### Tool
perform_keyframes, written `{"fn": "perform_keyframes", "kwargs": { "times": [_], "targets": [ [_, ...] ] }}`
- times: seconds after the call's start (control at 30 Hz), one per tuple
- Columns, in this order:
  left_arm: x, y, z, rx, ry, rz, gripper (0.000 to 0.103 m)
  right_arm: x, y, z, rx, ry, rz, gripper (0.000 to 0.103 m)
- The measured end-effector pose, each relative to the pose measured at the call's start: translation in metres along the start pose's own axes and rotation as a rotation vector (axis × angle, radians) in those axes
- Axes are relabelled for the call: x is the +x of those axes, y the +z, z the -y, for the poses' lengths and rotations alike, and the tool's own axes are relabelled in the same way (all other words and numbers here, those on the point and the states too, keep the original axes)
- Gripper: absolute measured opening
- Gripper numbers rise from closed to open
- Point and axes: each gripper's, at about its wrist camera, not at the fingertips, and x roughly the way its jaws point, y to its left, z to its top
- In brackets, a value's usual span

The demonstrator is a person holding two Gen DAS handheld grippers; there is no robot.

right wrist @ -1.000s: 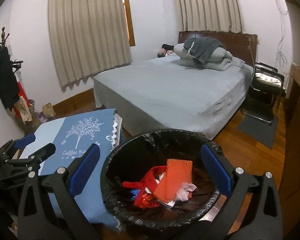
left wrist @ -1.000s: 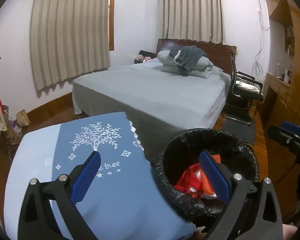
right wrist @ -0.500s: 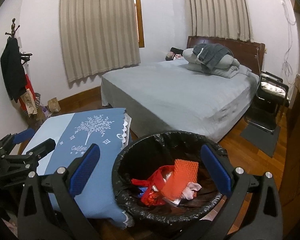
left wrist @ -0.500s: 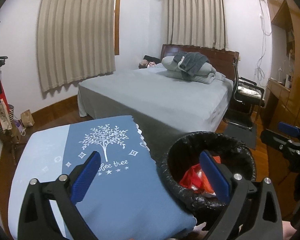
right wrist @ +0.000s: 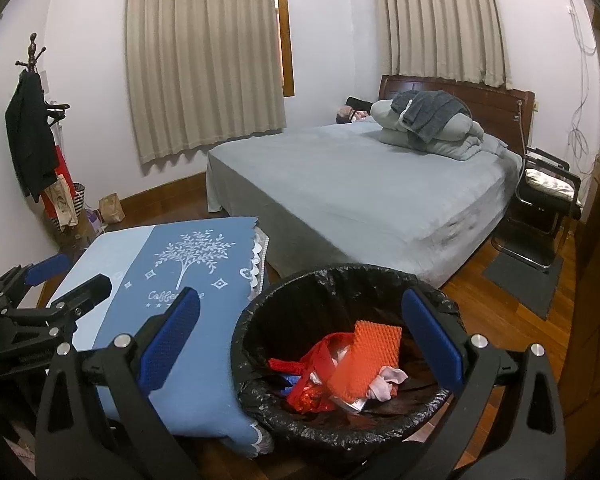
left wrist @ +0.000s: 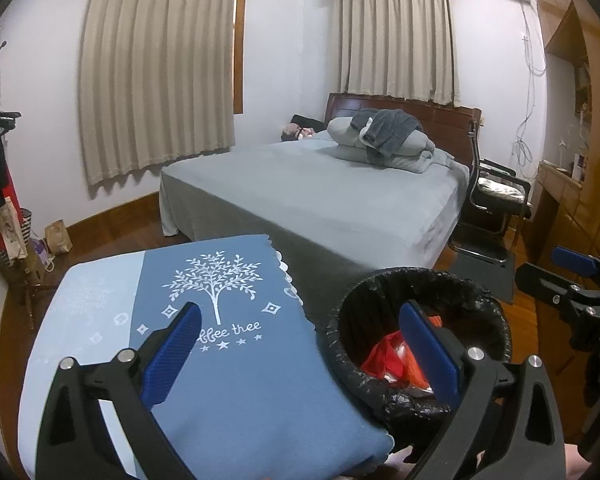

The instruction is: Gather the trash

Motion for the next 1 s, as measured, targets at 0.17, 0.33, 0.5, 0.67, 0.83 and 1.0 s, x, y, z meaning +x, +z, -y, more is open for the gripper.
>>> {"fn": "perform_keyframes", "kwargs": {
  "times": [0.17,0.33,0.5,0.67,0.83,1.0],
  "targets": [
    [0.0001,0.0001,-0.0015,0.0,0.002,0.0,0.097,-0.0003,-0.0004,0.0,-0.001,0.0,0.0,0.098],
    [-0.0011,0.0011,-0.0046,-0.002,0.005,0.0,0.097,0.0003,0.0004,-0.0021,-0.006,0.005,0.0,0.098],
    [-0.0009,0.0014,-0.0049,0.0,0.005,-0.001,0.097,0.0007,0.0008,-0.0029,-0.007,0.005,0.001,0.098],
    [-0.0007,0.0013,-0.004,-0.003,0.006,-0.002,0.097,0.0008,0.0008,-0.0026,-0.006,0.006,-0.001,0.098],
    [-0.0002,0.0008,-0.0047,-0.002,0.009,-0.003,0.097,0.0013,0.0006,-0.0044,-0.005,0.007,-0.001,0.098],
    [-0.0002,0.0009,-0.0048,-0.002,0.009,-0.003,0.097,0.0012,0.0007,-0.0037,-0.005,0.007,-0.002,0.098]
  ]
}}
